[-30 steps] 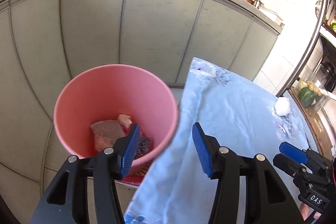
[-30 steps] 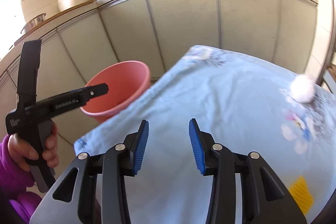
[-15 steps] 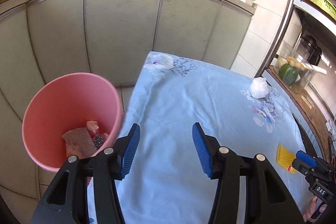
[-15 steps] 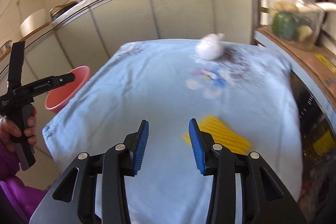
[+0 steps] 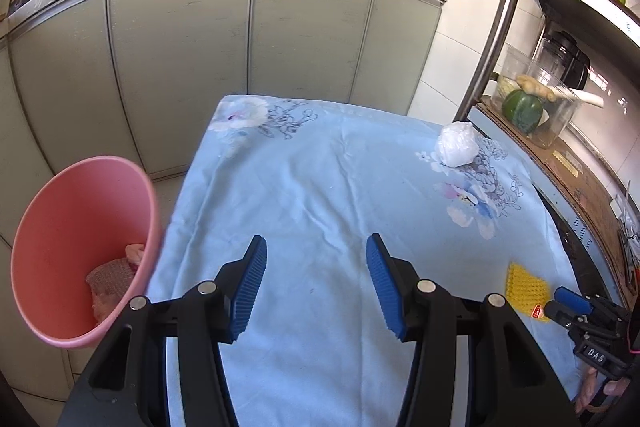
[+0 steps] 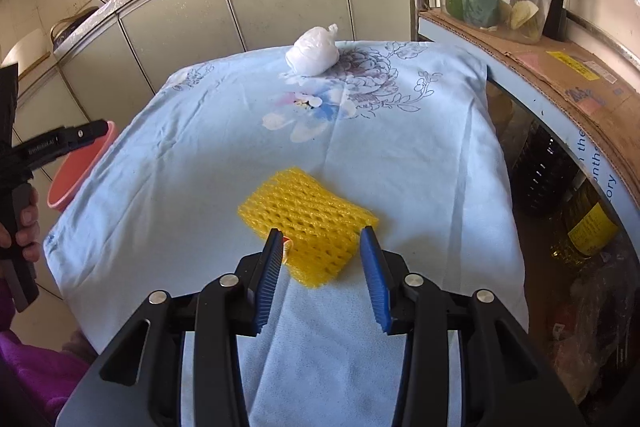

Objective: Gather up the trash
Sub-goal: 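Move both open tools back over the table toward the remaining trash, then grasp the white plastic bag with the left tool while the right tool grasps the yellow foam net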

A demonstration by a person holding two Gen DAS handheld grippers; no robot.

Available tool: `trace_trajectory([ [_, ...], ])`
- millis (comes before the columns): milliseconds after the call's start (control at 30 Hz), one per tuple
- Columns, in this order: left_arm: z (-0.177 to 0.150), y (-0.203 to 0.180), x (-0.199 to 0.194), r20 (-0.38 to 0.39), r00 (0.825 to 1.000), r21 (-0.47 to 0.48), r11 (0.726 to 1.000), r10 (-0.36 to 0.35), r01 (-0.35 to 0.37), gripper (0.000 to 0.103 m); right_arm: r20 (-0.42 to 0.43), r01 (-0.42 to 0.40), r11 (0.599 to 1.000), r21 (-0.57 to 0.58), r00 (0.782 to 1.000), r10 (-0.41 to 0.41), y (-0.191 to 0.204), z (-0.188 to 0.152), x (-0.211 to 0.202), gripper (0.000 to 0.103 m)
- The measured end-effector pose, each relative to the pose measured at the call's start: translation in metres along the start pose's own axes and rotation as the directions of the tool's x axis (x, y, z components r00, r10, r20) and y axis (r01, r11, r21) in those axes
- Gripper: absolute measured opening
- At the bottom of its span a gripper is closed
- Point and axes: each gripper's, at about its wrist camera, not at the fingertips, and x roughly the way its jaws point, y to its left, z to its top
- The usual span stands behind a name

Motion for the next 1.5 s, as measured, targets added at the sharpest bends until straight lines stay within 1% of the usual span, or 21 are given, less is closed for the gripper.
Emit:
trace_trajectory([
  [133,0.002,-0.013,0.006,-0.008,1.0,0.025,0.999,-0.021,0.021,0.051,-0.027,-0.002,1.0,-0.004,1.0,0.002,0.0,-0.002,0.005,0.041],
  [233,0.001,-0.023,0.01,-0.018,0.999,0.046,0.998,-0.036,0.037,0.051,-0.029,-0.022,1.0,-0.004,0.999,0.022,0.002,-0.002,0.004,0.041],
  [367,0.001,-0.034,0.015,-0.025,0.998,0.072,0.996,-0.051,0.053,0.051,-0.056,-0.04,0.999,-0.004,0.998,0.04,0.007,-0.003,0.011,0.041],
  [533,0.001,-0.045,0.017,-0.028,0.998,0.11,0.992,-0.062,0.065,0.051,-0.052,-0.035,0.999,-0.023,0.998,0.034,0.014,-0.001,0.015,0.041],
  [667,0.003,-0.051,0.022,-0.033,0.997,0.12,0.99,-0.071,0.074,0.051,-0.037,-0.05,0.999,-0.019,0.998,0.049,0.013,0.002,0.015,0.041],
  [700,0.004,-0.053,0.023,-0.034,0.997,0.122,0.99,-0.073,0.076,0.051,-0.032,-0.053,0.998,-0.017,0.998,0.052,0.013,0.002,0.015,0.036],
  [733,0.004,-0.054,0.025,-0.034,0.997,0.126,0.989,-0.076,0.079,0.051,-0.029,-0.054,0.998,-0.016,0.998,0.054,0.012,0.003,0.014,0.026],
  [800,0.004,-0.057,0.027,-0.036,0.996,0.135,0.987,-0.079,0.083,0.051,-0.024,-0.054,0.998,-0.018,0.998,0.053,0.011,0.005,0.014,0.017],
  [833,0.005,-0.058,0.028,-0.037,0.996,0.141,0.986,-0.082,0.086,0.051,-0.024,-0.055,0.998,-0.02,0.998,0.054,0.011,0.005,0.013,0.015],
  [933,0.006,-0.062,0.031,-0.039,0.995,0.153,0.984,-0.087,0.092,0.051,-0.018,-0.056,0.998,-0.033,0.998,0.055,0.013,0.005,0.012,0.012],
  [1033,0.009,-0.065,0.032,-0.036,0.994,0.158,0.982,-0.1,0.104,0.051,0.03,-0.055,0.998,-0.032,0.998,0.056,0.013,0.006,0.002,0.01],
  [1167,0.015,-0.071,0.034,-0.021,0.992,0.174,0.977,-0.123,0.124,0.051,0.107,-0.03,1.0,-0.01,0.994,0.031,0.008,0.013,-0.01,0.01],
  [1200,0.018,-0.073,0.035,-0.019,0.991,0.178,0.974,-0.136,0.137,0.051,0.114,-0.027,1.0,-0.002,0.993,0.027,0.007,0.015,-0.01,0.01],
  [1333,0.03,-0.089,0.047,-0.013,0.982,0.201,0.962,-0.186,0.185,0.051,0.09,-0.041,0.998,0.053,0.995,0.036,0.001,0.017,0.004,0.01],
  [1367,0.034,-0.093,0.051,-0.012,0.98,0.206,0.959,-0.196,0.194,0.051,0.097,-0.049,0.996,0.07,0.994,0.042,-0.001,0.018,0.004,0.01],
  [1500,0.051,-0.113,0.075,-0.023,0.969,0.226,0.943,-0.245,0.244,0.052,0.087,-0.048,0.994,0.101,0.995,0.04,-0.005,0.018,0.008,0.01],
])
